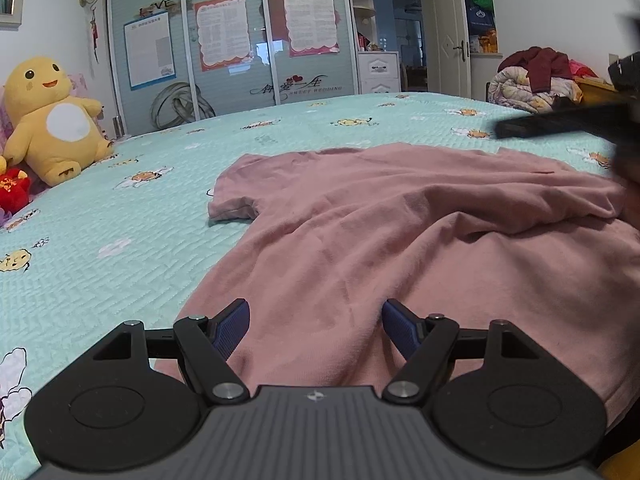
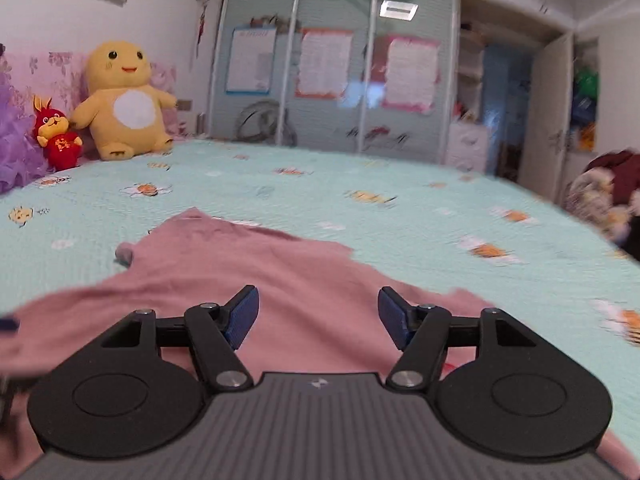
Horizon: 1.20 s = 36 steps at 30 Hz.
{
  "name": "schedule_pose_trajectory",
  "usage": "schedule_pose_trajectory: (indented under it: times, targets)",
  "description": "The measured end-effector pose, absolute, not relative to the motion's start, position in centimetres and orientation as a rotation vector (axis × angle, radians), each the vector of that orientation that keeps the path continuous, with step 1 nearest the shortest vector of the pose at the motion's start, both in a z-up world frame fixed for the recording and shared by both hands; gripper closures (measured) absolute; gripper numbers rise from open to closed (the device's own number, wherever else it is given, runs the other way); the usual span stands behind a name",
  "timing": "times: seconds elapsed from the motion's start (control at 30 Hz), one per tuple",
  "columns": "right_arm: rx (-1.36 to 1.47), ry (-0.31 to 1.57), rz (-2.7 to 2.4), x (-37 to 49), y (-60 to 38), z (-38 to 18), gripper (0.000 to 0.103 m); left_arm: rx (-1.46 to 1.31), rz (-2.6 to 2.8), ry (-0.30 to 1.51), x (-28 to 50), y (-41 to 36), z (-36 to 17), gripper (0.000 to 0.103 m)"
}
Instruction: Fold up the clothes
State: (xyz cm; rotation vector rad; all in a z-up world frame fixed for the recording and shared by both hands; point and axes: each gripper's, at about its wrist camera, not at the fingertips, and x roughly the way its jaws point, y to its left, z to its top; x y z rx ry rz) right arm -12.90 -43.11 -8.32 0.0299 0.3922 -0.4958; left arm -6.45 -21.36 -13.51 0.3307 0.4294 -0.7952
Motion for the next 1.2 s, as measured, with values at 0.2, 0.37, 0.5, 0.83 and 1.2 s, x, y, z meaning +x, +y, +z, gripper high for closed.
schedule_pose_trajectory:
  times: [0.2, 0.37, 0.5, 0.83, 1.2]
  targets:
    - [0.085, 0.619, -0.513, -5.3, -46.3, -14.2, 0.03, 0.355, -0.81, 0.427, -6.3, -21.7, -13.9, 0.026]
    - [0.108, 0.649, -0.584, -5.6, -46.5, -15.1, 0.011, 0.347, -0.812, 0.438, -6.0, -21.8, -14.0, 0.026]
    - [0.152, 0.667, -0.599, -5.8, -47.1, -15.4, 0.001, 0.337, -0.805, 0.431, -6.1, -21.6, -13.8, 0.026]
    - [0.198, 0.667, -0.58, -5.6, -48.5, -15.5, 0.001, 0.348, -0.8, 0.438, -6.2, -21.7, -14.0, 0.026]
    - [0.197, 0.667, -0.58, -5.6, -48.5, -15.4, 0.001, 0.363, -0.794, 0.436, -6.6, -21.8, -14.2, 0.026]
